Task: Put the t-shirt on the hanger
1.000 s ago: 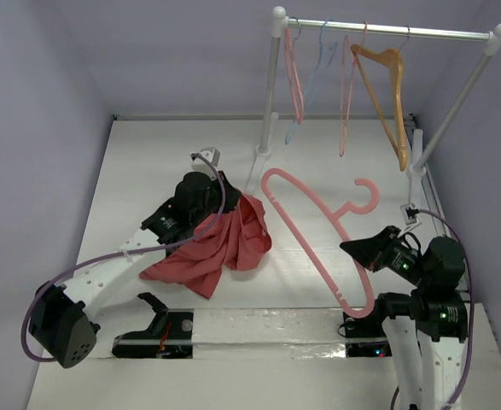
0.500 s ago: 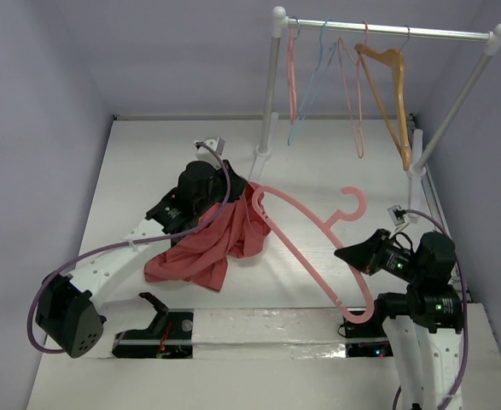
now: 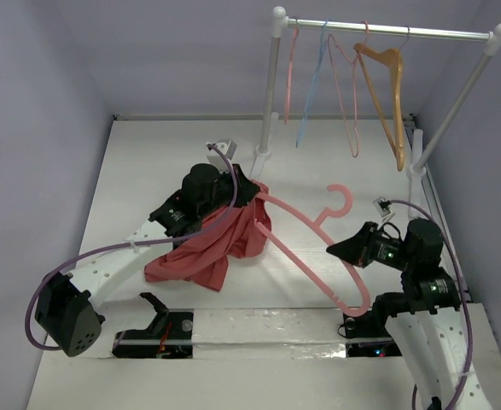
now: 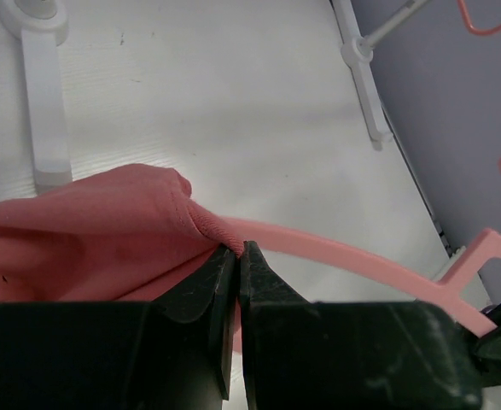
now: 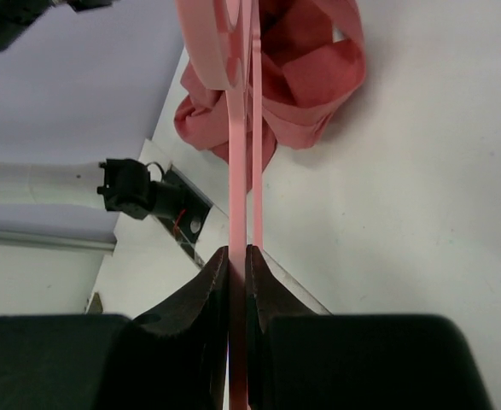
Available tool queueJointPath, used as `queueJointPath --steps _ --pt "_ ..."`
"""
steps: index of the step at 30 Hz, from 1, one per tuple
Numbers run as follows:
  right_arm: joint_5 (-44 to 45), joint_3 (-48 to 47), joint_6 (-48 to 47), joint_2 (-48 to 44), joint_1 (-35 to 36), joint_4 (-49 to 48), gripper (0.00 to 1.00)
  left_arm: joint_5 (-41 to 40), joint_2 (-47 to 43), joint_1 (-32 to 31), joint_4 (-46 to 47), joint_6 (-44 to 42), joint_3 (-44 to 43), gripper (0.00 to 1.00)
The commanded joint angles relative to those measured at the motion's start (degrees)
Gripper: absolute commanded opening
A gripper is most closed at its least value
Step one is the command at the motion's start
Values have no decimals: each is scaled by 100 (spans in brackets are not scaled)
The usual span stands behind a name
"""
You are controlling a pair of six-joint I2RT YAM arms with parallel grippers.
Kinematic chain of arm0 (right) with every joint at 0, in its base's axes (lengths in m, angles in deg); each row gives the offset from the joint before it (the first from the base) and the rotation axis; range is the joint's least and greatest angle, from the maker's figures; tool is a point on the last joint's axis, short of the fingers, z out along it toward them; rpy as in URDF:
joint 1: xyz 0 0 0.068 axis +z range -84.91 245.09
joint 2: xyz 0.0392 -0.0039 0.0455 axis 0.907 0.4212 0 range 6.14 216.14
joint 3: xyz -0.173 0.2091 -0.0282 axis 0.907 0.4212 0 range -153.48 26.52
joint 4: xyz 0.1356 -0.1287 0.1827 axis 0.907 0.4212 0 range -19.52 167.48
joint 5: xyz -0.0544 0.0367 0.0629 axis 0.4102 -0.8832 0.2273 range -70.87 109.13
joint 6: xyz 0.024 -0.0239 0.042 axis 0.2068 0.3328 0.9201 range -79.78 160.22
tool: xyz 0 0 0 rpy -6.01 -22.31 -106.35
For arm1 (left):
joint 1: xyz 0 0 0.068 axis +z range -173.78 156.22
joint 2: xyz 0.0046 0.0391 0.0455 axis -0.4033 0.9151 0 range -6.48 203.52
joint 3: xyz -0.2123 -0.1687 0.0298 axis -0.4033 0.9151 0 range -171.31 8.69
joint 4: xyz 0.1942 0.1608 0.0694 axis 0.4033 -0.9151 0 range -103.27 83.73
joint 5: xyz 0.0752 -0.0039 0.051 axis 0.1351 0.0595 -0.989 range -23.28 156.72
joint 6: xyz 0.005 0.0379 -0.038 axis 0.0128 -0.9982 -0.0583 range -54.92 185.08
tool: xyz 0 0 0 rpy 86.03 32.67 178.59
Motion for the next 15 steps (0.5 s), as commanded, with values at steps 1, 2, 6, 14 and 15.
queueJointPath --steps 1,2,6,14,15 --pt "459 206 269 176 758 -913 0 226 -58 -66 573 -3 4 0" --pt "732 214 312 255 1457 -1011 0 191 -49 -66 573 6 22 0" --pt "3444 101 629 1010 4279 -1758 0 68 -102 -66 424 -29 13 0" --pt "7025 -919 128 2375 6165 -2198 0 -1003 -822 -66 -463 -152 31 0" --pt "7375 -989 128 2322 6166 -2164 0 -1101 -884 -66 -516 -170 31 0"
